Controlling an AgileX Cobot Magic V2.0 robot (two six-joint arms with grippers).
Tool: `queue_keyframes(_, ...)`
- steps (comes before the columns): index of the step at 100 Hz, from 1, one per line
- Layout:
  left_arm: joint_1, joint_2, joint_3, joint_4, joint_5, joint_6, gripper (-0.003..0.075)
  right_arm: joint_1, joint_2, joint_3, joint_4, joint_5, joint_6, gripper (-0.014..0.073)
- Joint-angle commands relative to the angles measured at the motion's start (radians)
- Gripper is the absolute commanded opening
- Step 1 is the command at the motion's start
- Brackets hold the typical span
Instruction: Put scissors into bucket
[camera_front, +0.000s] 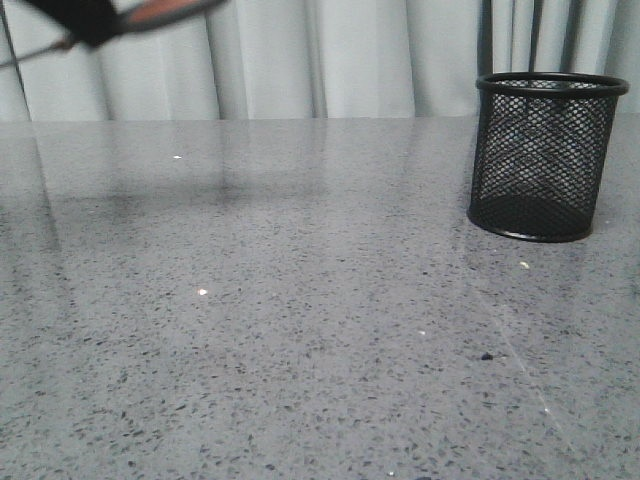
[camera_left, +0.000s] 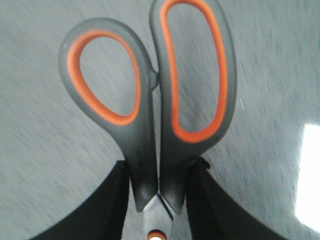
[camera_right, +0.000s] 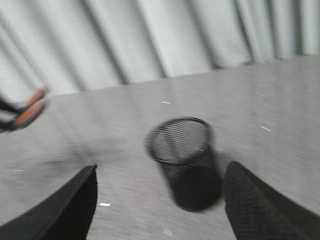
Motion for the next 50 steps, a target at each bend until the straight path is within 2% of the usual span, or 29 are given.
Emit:
queue_keyframes(1,-0.06,-0.074,-0.07,-0.105,-0.079,-0.001,0.0134,0.005,0.025,-0.057,0.3,-0.045,-0.247,0.0478)
queue_keyframes(10,-0.151,-0.093,-0.111,-0.094,-0.105,-0.001,0.0134,0.005,0.061,-0.09,0.521,0.025,-0.414,0.0478)
queue_keyframes(17,-0.227,-0.097,-0.141,-0.09,-0.133,-0.001,0.0134,0.005,0.103,-0.122,0.616,0.071,-0.466,0.0479)
queue_keyframes(33,-0.384,-0.106,-0.178,-0.079,-0.206,-0.001,0.0134,0.005,0.196,-0.195,0.638,0.105,-0.47,0.0479)
queue_keyframes(50,-0.501,-0.106,-0.189,-0.079,-0.227,-0.001,0.0134,0.005,0.279,-0.254,0.641,0.11,-0.47,0.0479)
